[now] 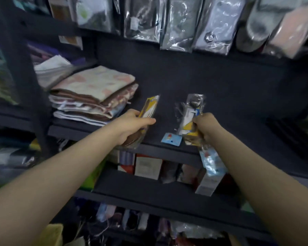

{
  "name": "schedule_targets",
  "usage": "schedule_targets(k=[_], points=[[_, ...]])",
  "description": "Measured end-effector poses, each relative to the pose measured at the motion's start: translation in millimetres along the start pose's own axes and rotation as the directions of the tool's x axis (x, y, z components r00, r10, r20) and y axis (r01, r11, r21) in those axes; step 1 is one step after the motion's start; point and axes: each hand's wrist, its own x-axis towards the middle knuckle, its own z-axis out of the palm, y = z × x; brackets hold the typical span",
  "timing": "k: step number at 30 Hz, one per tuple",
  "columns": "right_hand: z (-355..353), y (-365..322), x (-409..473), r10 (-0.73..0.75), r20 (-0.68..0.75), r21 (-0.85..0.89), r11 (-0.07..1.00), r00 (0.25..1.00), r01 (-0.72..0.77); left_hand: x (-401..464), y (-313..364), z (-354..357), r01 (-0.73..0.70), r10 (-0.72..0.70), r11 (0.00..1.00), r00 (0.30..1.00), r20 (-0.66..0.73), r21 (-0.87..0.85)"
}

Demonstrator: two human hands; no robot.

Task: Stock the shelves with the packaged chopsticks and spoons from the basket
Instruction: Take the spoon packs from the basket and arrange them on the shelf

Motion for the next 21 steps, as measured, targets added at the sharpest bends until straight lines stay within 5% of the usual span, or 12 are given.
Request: schedule_targets(k=[6, 12, 15, 18, 21], points=[[-5, -4, 49, -0.063, 0.178, 0.007, 0.998, 0.982, 0.063, 47, 5, 33, 0.087, -0.087, 0.996, 0.996, -0.018, -0.018], [-22, 19, 79, -0.15, 0.249, -0.385, 0.891, 0.957, 0.239, 68, 2, 65, -0.025, 0.027, 0.999, 0.998, 0.064, -0.029], [-35, 33, 89, -0.161, 0.191, -0.535, 0.81, 0.968, 0.24, 78, 6, 86, -0.139, 0.112, 0.955, 0.987, 0.114, 0.262], [-42, 34, 80, -0.202, 0.105, -0.562, 0.795, 0.974, 0.226, 91, 6, 94, -0.158, 0.089, 0.692, 0.987, 0.135, 0.704], [-41, 27, 69, -0.425, 0.085, -0.616, 0.689, 0.901, 0.382, 86, 9, 88, -0.243, 0.225, 0.722, 0.968, 0.111, 0.648]])
